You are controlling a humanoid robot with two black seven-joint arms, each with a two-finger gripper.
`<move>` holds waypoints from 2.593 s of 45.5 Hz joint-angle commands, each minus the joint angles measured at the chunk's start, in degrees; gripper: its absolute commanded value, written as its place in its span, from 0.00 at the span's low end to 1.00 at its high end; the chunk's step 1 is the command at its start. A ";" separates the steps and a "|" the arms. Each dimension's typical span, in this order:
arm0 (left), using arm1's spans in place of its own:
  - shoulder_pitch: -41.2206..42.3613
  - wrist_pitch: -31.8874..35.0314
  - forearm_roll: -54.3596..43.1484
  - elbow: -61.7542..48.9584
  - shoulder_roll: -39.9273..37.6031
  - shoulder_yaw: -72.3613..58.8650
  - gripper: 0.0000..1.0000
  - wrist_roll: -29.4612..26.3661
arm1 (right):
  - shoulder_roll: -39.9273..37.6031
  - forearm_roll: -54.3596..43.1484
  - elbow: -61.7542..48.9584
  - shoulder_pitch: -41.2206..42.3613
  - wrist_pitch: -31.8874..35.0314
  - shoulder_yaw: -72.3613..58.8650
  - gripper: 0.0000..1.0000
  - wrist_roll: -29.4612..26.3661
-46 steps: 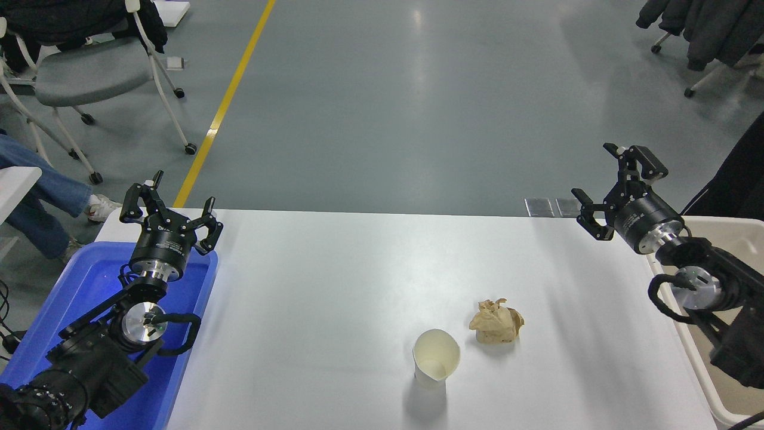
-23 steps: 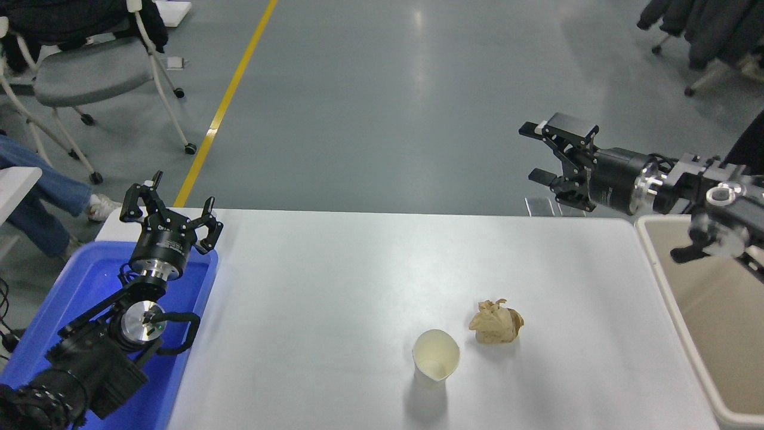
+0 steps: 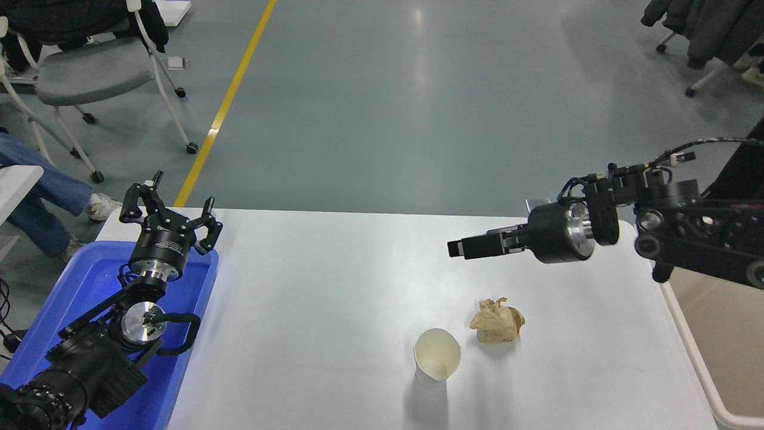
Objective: Dispose of the paper cup in the dustbin
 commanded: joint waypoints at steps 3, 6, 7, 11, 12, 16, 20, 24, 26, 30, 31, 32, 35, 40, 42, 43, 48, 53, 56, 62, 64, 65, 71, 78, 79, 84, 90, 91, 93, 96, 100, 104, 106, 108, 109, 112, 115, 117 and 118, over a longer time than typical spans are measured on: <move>0.00 -0.07 -0.01 0.00 0.00 0.00 1.00 0.00 | 10.67 -4.93 0.19 3.99 -0.03 -12.24 0.98 1.67; 0.00 -0.07 -0.01 0.00 0.00 0.00 1.00 0.00 | 12.96 -5.46 -1.21 3.20 -0.03 -14.35 0.98 1.75; 0.00 -0.07 -0.01 0.00 0.00 0.00 1.00 0.00 | 13.75 -5.55 -1.91 2.93 -0.03 -14.79 0.98 1.76; 0.00 0.02 -0.01 0.00 0.00 0.00 1.00 0.00 | 17.62 -5.73 -5.25 0.56 -0.38 -15.23 0.98 1.76; 0.00 0.02 -0.01 0.00 0.00 0.00 1.00 0.00 | 18.32 -5.73 -6.39 0.04 -0.38 -15.23 0.98 1.76; 0.00 -0.07 -0.01 0.00 0.00 0.00 1.00 0.00 | 20.17 -5.73 -10.70 -1.64 -0.47 -15.06 0.98 1.76; 0.00 0.02 -0.01 0.00 0.00 0.00 1.00 0.00 | 21.23 -5.64 -11.94 -2.17 -0.56 -14.97 0.99 1.76; 0.00 -0.06 -0.01 0.00 0.00 0.00 1.00 0.00 | 21.32 -5.64 -12.90 -2.78 -0.65 -14.97 0.99 1.84; 0.00 0.02 -0.01 0.00 0.00 0.00 1.00 0.00 | 21.40 -5.64 -13.87 -3.48 -1.08 -14.79 0.99 1.76; 0.00 -0.07 -0.01 0.00 0.00 0.00 1.00 0.00 | 21.84 -5.73 -14.92 -4.63 -3.54 -15.05 0.98 1.84; 0.00 -0.07 -0.01 0.00 0.00 0.00 1.00 0.00 | 22.10 -5.73 -15.19 -4.80 -4.33 -15.14 0.98 1.84; 0.00 -0.07 -0.01 0.00 0.00 0.00 1.00 0.00 | 22.28 -5.81 -15.36 -4.98 -4.86 -15.32 0.98 1.84; 0.00 0.02 -0.01 0.00 0.00 0.00 1.00 0.00 | 22.37 -5.90 -16.07 -5.59 -6.09 -15.76 0.98 1.93; 0.00 0.02 -0.01 0.00 0.00 0.00 1.00 0.00 | 22.28 -6.16 -16.95 -5.86 -6.80 -16.11 0.92 2.98; 0.00 -0.07 -0.01 0.00 0.00 0.00 1.00 0.00 | 22.28 -6.43 -17.30 -5.95 -6.89 -16.11 0.85 3.77; 0.00 -0.07 -0.01 0.00 0.00 0.00 1.00 0.00 | 22.28 -6.60 -17.30 -6.03 -6.80 -16.11 0.83 4.13; 0.00 -0.06 -0.01 0.00 0.00 0.00 1.00 0.00 | 22.11 -8.27 -17.47 -6.21 -6.80 -16.29 0.43 5.01; 0.00 0.02 -0.01 0.00 0.00 0.00 1.00 0.00 | 22.19 -8.71 -18.26 -6.12 -6.80 -16.29 0.04 5.01; 0.00 -0.06 -0.01 0.00 0.00 0.00 1.00 0.00 | 22.37 -8.71 -18.70 -6.21 -6.89 -17.16 0.00 5.09; 0.00 -0.07 -0.01 0.00 0.00 0.00 1.00 0.00 | 22.46 -8.63 -19.58 -6.12 -7.33 -18.31 0.00 5.18; 0.00 -0.06 -0.01 0.00 0.00 0.00 1.00 0.00 | 22.46 -8.63 -19.67 -6.21 -7.41 -18.31 0.00 5.18; 0.00 -0.07 -0.01 0.00 0.00 0.00 1.00 0.00 | 22.46 -8.63 -19.67 -6.21 -7.41 -18.31 0.00 5.18; 0.00 0.02 -0.01 0.00 0.00 0.00 1.00 0.00 | 22.37 -8.54 -19.58 -5.86 -7.42 -18.22 0.00 5.27; 0.00 -0.07 -0.01 0.00 0.00 0.00 1.00 0.00 | 22.19 -8.28 -19.58 -5.51 -7.42 -18.22 0.00 5.53; 0.00 -0.07 -0.01 0.00 0.00 0.00 1.00 0.00 | 22.11 -8.19 -19.67 -5.51 -7.42 -18.22 0.00 5.80; 0.00 -0.06 -0.01 0.00 0.00 0.00 1.00 0.00 | 21.76 -7.66 -19.41 -4.80 -7.24 -18.13 0.00 6.94; 0.00 0.02 -0.01 0.00 0.00 0.00 1.00 0.00 | 20.00 -6.52 -18.71 -2.35 -6.27 -18.04 0.00 10.27; 0.00 -0.06 -0.01 0.00 0.00 0.00 1.00 0.00 | 19.74 -6.26 -18.36 -1.73 -6.19 -18.13 0.00 10.89; 0.00 0.02 -0.01 0.00 0.00 0.00 1.00 0.00 | 19.12 -5.55 -17.22 -0.07 -6.01 -18.31 0.00 11.42; 0.00 0.02 -0.01 0.00 0.00 0.00 1.00 0.00 | 18.42 -4.32 -16.25 2.40 -5.48 -18.48 0.00 11.34; 0.00 -0.07 -0.01 0.00 0.00 0.00 1.00 0.00 | 17.54 -2.22 -15.10 6.09 -4.25 -18.57 0.00 11.34; 0.00 0.02 -0.01 0.00 0.00 0.00 1.00 0.00 | 16.31 -0.37 -12.65 10.48 -3.11 -18.66 0.00 11.34; 0.00 -0.07 -0.01 0.00 0.00 0.00 1.00 0.00 | 15.61 0.51 -11.15 12.59 -2.50 -18.75 0.00 11.34; 0.00 0.02 -0.01 0.00 0.00 0.00 1.00 0.00 | 14.82 1.30 -9.75 15.05 -1.88 -19.53 0.00 11.34; 0.00 0.02 -0.01 0.00 0.00 0.00 1.00 0.00 | 14.46 1.65 -9.22 16.10 -1.70 -20.15 0.00 11.34; 0.00 -0.06 -0.01 0.00 0.00 0.00 1.00 0.00 | 13.32 2.71 -7.72 19.79 -1.61 -21.73 0.00 11.34; 0.00 -0.06 -0.01 0.00 0.00 0.00 1.00 0.00 | 12.09 3.15 -6.67 22.61 -0.74 -21.82 0.00 11.34; 0.00 0.02 -0.01 0.00 0.00 0.00 1.00 0.00 | 11.04 3.15 -5.96 24.54 0.40 -21.56 0.00 11.34; 0.00 0.02 -0.01 0.00 0.00 0.00 1.00 0.00 | 10.51 3.15 -5.61 25.51 1.02 -21.47 0.00 11.34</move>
